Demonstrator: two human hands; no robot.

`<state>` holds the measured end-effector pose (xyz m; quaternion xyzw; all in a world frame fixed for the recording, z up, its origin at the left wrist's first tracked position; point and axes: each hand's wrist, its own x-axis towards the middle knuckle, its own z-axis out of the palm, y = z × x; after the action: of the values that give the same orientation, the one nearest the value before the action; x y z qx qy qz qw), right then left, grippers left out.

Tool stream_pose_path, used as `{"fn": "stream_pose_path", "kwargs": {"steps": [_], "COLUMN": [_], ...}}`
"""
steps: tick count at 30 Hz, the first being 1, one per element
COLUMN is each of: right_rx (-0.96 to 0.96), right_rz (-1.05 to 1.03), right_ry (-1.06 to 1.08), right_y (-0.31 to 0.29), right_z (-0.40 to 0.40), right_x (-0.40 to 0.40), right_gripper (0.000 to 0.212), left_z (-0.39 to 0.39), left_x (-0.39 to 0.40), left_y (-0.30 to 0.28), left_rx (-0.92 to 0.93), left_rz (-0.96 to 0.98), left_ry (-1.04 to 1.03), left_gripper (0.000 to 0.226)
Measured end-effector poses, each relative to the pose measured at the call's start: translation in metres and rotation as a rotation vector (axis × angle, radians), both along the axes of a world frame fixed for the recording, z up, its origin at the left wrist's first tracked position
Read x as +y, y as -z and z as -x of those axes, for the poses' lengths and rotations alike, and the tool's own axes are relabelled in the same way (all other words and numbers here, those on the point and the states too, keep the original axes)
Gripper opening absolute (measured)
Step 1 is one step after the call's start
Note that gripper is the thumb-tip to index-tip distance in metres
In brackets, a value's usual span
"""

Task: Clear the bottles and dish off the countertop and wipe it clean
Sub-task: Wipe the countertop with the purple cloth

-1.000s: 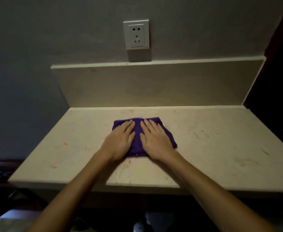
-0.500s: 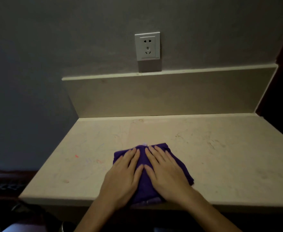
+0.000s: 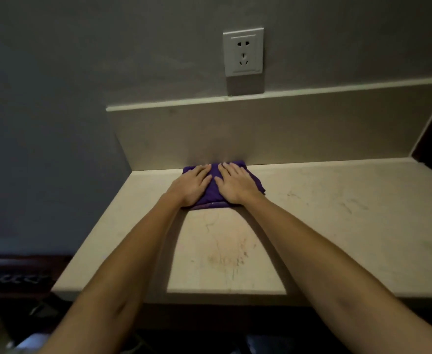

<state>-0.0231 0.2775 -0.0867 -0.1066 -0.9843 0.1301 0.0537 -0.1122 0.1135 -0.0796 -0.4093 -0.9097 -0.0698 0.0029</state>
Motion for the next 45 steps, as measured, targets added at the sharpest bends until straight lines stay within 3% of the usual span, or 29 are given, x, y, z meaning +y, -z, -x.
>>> {"fn": "stream_pose_path", "kwargs": {"steps": [5, 10, 14, 17, 24, 28, 37, 45], "right_rx": [-0.012, 0.052, 0.058, 0.048, 0.055, 0.057, 0.069, 0.054], "right_rz": [0.001, 0.042, 0.074, 0.054, 0.033, 0.022, -0.028, -0.024], "right_ry": [-0.012, -0.056, -0.137, -0.148, -0.191, -0.184, -0.088, -0.035], "right_y": [-0.002, -0.002, -0.005, -0.007, -0.003, -0.002, 0.001, -0.001], "right_z": [-0.031, -0.130, -0.210, -0.226, -0.177, -0.110, 0.018, 0.034], "right_x": [-0.018, -0.071, -0.108, -0.119, -0.104, -0.099, -0.101, -0.105], "right_gripper": [0.063, 0.061, 0.061, 0.063, 0.061, 0.062, 0.062, 0.062], "left_z": [-0.042, -0.144, -0.227, -0.242, -0.207, -0.139, 0.003, 0.017], "left_x": [-0.012, -0.071, -0.115, -0.125, -0.112, -0.102, -0.098, -0.098], "left_y": [-0.007, -0.006, 0.000, 0.003, 0.000, -0.002, -0.004, -0.007], "left_rx": [-0.061, -0.062, -0.078, -0.074, -0.053, -0.037, -0.053, -0.031], "left_rz": [-0.061, -0.164, -0.186, -0.176, -0.152, -0.124, -0.144, -0.066], "left_ry": [-0.092, -0.113, -0.147, -0.178, -0.205, -0.227, -0.134, -0.110], "left_gripper": [0.058, 0.058, 0.067, 0.074, 0.076, 0.057, 0.053, 0.056]}}
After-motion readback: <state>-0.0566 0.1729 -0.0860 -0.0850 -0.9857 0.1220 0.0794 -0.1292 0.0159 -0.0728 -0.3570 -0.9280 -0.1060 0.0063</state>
